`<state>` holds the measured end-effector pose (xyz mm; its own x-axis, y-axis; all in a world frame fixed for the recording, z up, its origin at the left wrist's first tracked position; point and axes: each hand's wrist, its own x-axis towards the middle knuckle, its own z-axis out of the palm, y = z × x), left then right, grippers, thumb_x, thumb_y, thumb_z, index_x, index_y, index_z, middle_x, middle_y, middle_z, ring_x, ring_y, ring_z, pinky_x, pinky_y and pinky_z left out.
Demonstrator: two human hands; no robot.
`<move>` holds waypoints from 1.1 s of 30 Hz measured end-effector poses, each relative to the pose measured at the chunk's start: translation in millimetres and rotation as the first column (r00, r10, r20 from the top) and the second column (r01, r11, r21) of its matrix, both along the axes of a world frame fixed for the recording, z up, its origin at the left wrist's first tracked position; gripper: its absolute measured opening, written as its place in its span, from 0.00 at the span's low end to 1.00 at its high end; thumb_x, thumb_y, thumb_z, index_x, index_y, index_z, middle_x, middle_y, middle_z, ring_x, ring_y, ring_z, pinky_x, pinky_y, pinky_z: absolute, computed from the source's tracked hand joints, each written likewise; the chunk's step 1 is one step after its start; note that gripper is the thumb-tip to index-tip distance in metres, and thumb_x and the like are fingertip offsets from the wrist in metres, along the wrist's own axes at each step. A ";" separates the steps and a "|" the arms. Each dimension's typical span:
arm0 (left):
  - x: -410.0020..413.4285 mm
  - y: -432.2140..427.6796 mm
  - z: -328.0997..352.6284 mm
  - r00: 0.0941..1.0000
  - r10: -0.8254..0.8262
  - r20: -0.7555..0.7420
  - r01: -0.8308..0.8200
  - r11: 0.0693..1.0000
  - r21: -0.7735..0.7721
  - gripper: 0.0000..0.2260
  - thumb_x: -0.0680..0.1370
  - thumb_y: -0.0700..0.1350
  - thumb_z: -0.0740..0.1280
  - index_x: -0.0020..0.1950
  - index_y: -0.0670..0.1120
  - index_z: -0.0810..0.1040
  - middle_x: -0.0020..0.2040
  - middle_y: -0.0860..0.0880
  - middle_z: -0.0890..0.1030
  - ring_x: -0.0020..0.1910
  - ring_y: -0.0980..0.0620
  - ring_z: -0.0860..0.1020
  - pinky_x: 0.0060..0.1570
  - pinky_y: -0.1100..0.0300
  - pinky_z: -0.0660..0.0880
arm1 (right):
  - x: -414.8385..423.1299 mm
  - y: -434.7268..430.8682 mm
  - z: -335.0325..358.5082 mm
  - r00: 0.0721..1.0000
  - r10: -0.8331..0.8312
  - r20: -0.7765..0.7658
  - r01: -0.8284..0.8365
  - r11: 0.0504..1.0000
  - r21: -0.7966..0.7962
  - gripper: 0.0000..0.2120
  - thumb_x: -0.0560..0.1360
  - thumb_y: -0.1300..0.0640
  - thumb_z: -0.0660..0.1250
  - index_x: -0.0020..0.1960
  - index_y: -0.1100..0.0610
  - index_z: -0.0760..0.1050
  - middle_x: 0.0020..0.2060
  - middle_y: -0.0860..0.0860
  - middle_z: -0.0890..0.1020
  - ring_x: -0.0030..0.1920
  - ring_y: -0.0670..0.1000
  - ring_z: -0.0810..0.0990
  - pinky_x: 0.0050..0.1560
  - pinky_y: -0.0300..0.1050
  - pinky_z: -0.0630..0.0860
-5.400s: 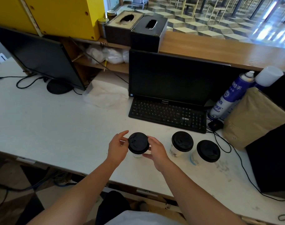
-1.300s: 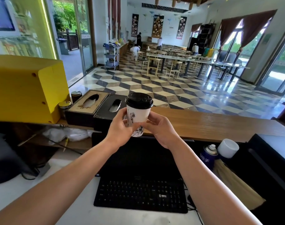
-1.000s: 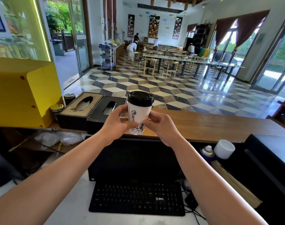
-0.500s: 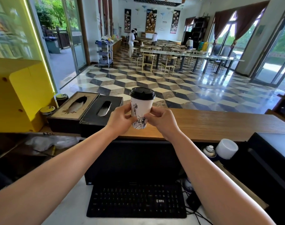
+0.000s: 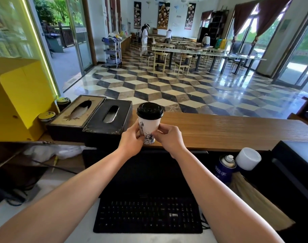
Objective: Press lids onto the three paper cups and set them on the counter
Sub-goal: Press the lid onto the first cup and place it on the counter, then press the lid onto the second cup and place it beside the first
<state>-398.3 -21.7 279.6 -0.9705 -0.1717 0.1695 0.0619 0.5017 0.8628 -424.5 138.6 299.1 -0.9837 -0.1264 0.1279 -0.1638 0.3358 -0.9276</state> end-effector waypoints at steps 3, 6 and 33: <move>-1.7 -1.5 -4.4 1.000 0.006 0.004 -0.006 1.000 -0.004 0.34 0.75 0.34 0.66 0.74 0.63 0.65 0.63 0.53 0.81 0.65 0.55 0.76 0.45 0.80 0.66 | 2.6 -1.3 -0.4 1.000 -0.001 0.004 0.000 1.000 0.024 0.12 0.73 0.60 0.74 0.55 0.51 0.85 0.47 0.47 0.88 0.52 0.49 0.85 0.58 0.53 0.82; 0.5 0.9 -0.2 1.000 0.019 -0.010 -0.019 1.000 -0.007 0.32 0.75 0.34 0.64 0.74 0.61 0.66 0.65 0.51 0.80 0.61 0.58 0.75 0.47 0.74 0.69 | 2.4 -2.0 -1.0 1.000 -0.013 0.012 0.012 0.999 0.043 0.12 0.73 0.59 0.74 0.56 0.54 0.85 0.48 0.47 0.87 0.52 0.47 0.84 0.56 0.48 0.81; 114.7 51.0 58.3 0.990 -0.061 -0.129 0.007 0.925 -0.381 0.17 0.75 0.45 0.67 0.64 0.47 0.73 0.59 0.47 0.76 0.57 0.49 0.75 0.55 0.55 0.72 | 144.0 58.3 54.0 0.928 0.043 -0.370 0.152 0.864 0.481 0.20 0.76 0.54 0.70 0.66 0.60 0.78 0.57 0.56 0.85 0.55 0.55 0.83 0.57 0.43 0.76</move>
